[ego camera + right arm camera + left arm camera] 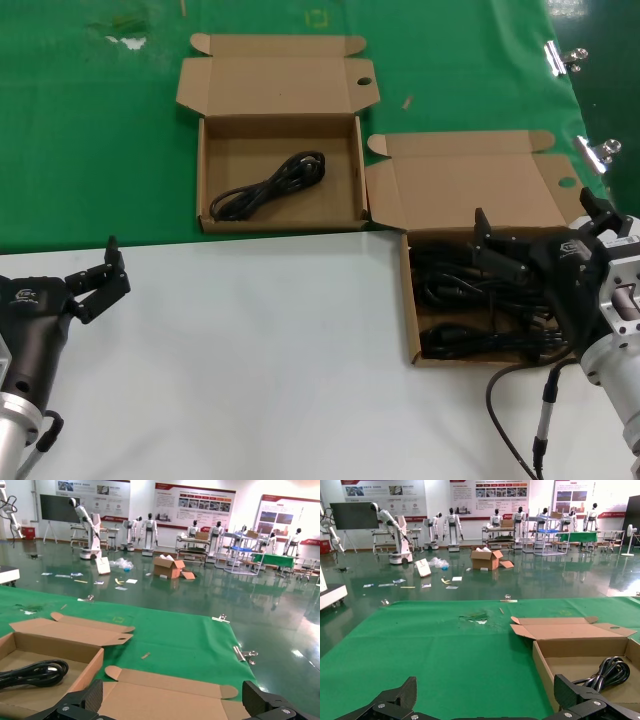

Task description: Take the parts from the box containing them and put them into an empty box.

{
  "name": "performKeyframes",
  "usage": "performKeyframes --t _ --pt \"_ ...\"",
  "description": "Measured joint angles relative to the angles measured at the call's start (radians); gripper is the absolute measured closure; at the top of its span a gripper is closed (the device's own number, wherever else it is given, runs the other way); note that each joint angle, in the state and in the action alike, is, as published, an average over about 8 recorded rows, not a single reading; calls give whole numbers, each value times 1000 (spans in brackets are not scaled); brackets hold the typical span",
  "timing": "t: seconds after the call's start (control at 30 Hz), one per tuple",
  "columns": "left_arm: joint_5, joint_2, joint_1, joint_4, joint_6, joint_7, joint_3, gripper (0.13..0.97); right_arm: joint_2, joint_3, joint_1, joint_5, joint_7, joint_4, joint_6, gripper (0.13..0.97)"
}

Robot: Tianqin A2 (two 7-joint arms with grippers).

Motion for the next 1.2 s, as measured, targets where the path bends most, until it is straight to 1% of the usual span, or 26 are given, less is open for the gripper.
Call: performKeyframes --t 1.2 --pt "0 0 0 0 0 0 0 132 0 0 0 0 0 0 0 129"
